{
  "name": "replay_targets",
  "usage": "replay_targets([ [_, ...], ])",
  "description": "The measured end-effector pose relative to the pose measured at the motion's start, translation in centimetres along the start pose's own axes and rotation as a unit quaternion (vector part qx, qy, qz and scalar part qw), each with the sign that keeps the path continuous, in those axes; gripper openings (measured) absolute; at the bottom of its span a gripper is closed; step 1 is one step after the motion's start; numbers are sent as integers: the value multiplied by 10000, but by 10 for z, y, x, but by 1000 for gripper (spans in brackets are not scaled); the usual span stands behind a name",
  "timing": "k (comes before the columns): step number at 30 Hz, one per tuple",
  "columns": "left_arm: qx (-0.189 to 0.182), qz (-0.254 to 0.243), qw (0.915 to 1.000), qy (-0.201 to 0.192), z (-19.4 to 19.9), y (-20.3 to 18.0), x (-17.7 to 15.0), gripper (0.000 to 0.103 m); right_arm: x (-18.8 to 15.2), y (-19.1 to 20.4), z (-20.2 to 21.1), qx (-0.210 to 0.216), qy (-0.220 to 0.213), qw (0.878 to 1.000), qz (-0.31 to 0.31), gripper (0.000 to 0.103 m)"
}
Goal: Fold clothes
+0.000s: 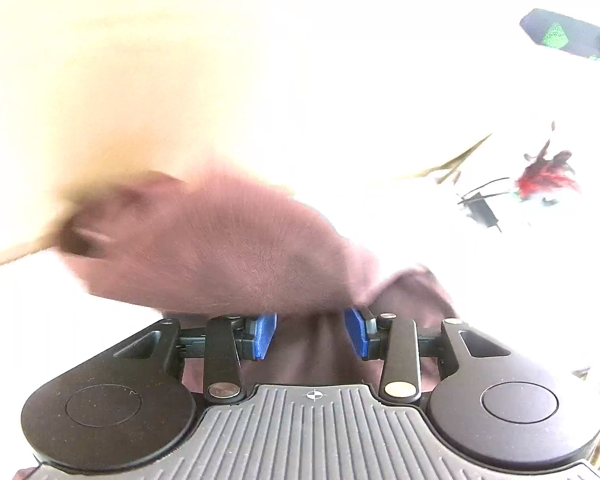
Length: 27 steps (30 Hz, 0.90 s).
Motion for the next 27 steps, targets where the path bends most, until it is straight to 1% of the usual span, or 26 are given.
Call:
replay_targets([
  [2, 45, 36, 10000, 68, 0, 7, -2, 54, -17, -23, -10, -604, 220, 9978, -177, 10],
  [3, 71, 46, 9999, 97, 0, 11, -4, 55, -26, -30, -12, -704, 319, 9966, -299, 14],
  [4, 120, 4, 9999, 94, 4, 14, -5, 59, -34, -36, -14, -737, 414, 9955, -432, 19],
  [5, 171, -37, 9998, 92, 8, 18, -7, 60, -40, -37, -14, -740, 472, 9950, -474, 22],
  [6, 241, -70, 9996, 91, 10, 21, -8, 63, -47, -37, -15, -733, 517, 9948, -483, 32],
  [7, 322, -79, 9994, 90, 12, 25, -8, 63, -52, -36, -17, -743, 575, 9945, -454, 37],
  [9, 403, 5, 9992, 76, 14, 34, -7, 63, -59, -31, -25, -684, 736, 9942, -380, 37],
  [13, 513, 143, 9986, 41, 15, 45, -7, 65, -72, -12, -48, -352, 1070, 9934, -226, 37],
  [14, 542, 149, 9984, 38, 15, 52, -6, 65, -75, -7, -54, -312, 1158, 9928, -30, 37],
  [15, 573, 164, 9982, 40, 14, 55, -6, 67, -77, -3, -60, -290, 1248, 9916, 195, 42],
  [16, 607, 182, 9980, 53, 13, 58, -6, 69, -81, 4, -67, -318, 1321, 9896, 480, 50],
  [18, 674, 224, 9974, 87, 8, 63, -2, 70, -94, 7, -67, -392, 1374, 9835, 1108, 59],
  [19, 679, 243, 9973, 113, 10, 69, -5, 70, -95, 14, -73, -409, 1374, 9793, 1428, 60],
  [21, 663, 295, 9972, 155, 8, 76, -3, 70, -100, 24, -84, -361, 1444, 9696, 1942, 62],
  [23, 664, 276, 9972, 178, 2, 76, -1, 70, -105, 30, -94, -299, 1505, 9596, 2359, 64],
  [24, 661, 253, 9973, 203, -1, 75, 0, 72, -107, 31, -99, -296, 1523, 9561, 2487, 63],
  [25, 677, 224, 9972, 235, -4, 75, 1, 72, -110, 30, -103, -314, 1595, 9523, 2584, 54],
  [26, 719, 181, 9969, 267, -6, 74, 1, 72, -112, 27, -109, -381, 1753, 9495, 2576, 38],
  [27, 746, 123, 9967, 301, -7, 73, -1, 72, -113, 23, -117, -465, 1935, 9467, 2532, 4],
])
Point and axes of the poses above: each gripper's, at about its wrist camera, not at the fingertips, and z roughly against the way its jaws point, y to its left, x to its top, the point moved 3 cm from there along -z, roughly the way its jaws point, and after that the axes turned 8 degrees about z, right-handed, at the moved point
